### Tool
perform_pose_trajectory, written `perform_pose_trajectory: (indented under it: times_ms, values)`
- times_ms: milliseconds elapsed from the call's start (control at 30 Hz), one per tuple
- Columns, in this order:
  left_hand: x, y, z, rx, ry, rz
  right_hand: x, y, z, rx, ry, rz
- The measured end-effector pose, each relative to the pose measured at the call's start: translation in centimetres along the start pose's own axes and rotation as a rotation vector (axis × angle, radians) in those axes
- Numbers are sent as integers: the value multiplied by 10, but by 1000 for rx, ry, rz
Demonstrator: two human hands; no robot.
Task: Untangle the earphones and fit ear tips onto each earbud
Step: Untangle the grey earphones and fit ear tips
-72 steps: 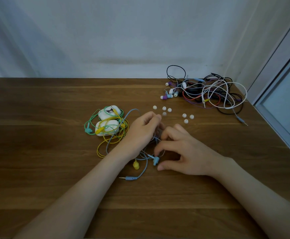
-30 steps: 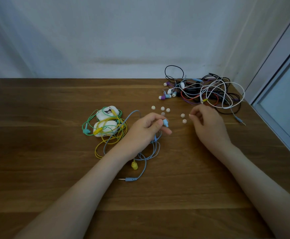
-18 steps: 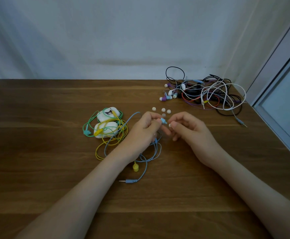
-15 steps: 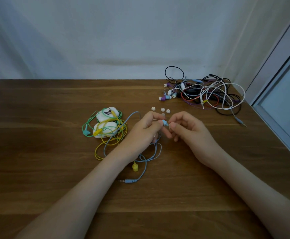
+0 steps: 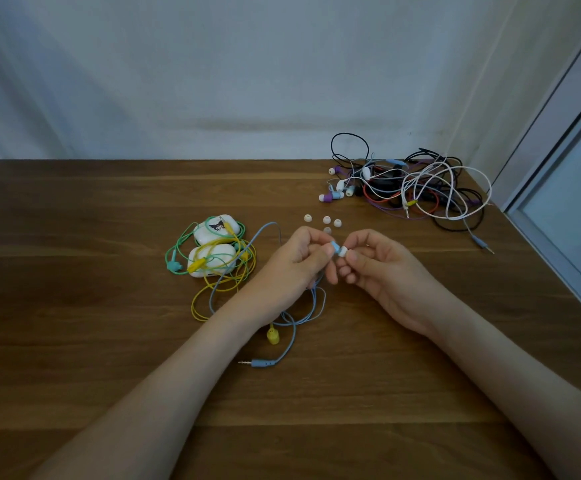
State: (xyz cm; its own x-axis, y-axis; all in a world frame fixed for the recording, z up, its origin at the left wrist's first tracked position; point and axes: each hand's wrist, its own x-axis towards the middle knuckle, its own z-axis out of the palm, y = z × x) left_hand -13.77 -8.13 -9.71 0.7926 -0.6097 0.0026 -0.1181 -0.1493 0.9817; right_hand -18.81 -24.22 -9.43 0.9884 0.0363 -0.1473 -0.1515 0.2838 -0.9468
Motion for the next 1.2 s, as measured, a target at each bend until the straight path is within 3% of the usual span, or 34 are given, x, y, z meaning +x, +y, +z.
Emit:
perform_pose_trajectory:
  times_ms: [200,500,867,1033,1200]
  values:
    - [1,0,1,153,-19,-11,1,1,-2,-15,18,-3]
    - [1,-2,1,136,-10,-11,2,1,1,-17,50,7]
    - [2,-5,0,67,-39,-47,1,5,5,-355,91,-61]
    - [2,-5,-1,-47,-8,-33,1,2,6,-237,150,4]
    - [1,-5,0,-21,-32,-21,0,0,6,-234,97,29]
